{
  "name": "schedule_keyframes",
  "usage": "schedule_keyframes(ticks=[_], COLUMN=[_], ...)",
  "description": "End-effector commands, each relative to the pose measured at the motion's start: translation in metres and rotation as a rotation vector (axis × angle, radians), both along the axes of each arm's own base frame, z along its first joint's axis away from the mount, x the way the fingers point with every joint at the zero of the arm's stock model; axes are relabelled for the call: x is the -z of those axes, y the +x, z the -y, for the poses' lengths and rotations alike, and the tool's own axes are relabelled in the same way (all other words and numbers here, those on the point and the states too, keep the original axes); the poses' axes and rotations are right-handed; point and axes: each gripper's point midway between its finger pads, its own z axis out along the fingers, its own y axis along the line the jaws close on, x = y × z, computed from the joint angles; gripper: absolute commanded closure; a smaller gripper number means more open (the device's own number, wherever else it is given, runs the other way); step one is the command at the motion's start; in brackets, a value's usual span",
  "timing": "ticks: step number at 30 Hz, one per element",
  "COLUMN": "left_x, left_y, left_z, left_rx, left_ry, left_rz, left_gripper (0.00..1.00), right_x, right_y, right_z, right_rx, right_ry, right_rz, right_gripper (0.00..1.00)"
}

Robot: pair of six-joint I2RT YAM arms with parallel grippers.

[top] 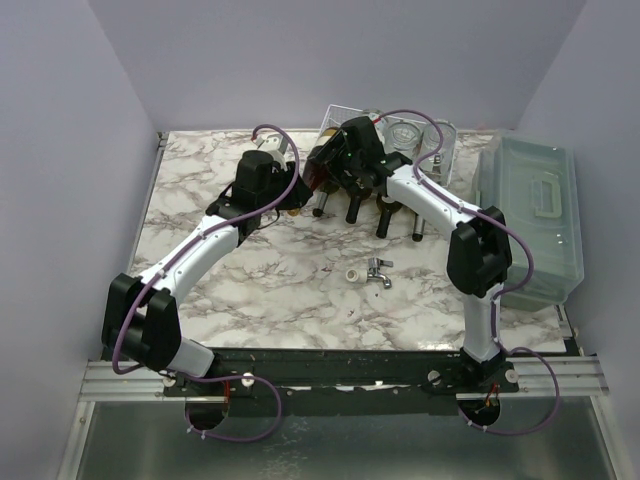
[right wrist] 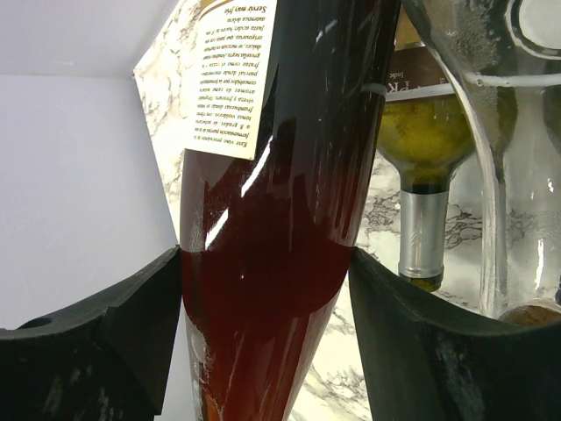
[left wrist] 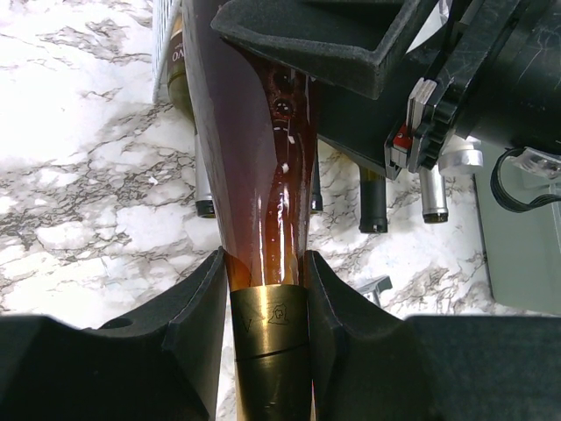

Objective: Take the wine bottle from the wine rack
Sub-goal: Pick up the wine bottle from the wine rack.

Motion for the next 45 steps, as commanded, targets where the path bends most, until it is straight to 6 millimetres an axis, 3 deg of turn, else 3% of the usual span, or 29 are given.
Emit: schedule_keyframes(ticks=[1, 5, 13, 34, 45], left_x=[-0.129, -0.123, -0.100, -0.097, -0.086], left_y=[0.003, 0.003, 0.003, -0.008, -0.003], left_z=[0.007, 0.009, 0.014, 0.017, 0.021], left_rx=[0.029, 0.033, 0.055, 0.071, 0.066], left_ry=[-0.176, -0.170, -0.150, -0.140, -0.151], left_rz=[0.355, 0.327, 0.259, 0.243, 0.203], left_gripper=[1.00, 1.00, 1.00, 1.00, 1.00], right_x=[-0.059, -0.058, -0.031, -0.050, -0.019], right_y=[0.000, -0.001, -0.004, -0.012, -0.012], right_z=[-0.009, -0.009, -0.007, -0.015, -0.017], right_rx=[-0.040, -0.041, -0.050, -0.071, -0.076], right_ry=[0.060, 0.038, -0.008, -0.006, -0.021], right_rz=[0.141, 0.162, 0.160, 0.208, 0.152], right_gripper=[0.40, 0.40, 0.41, 0.41, 0.34])
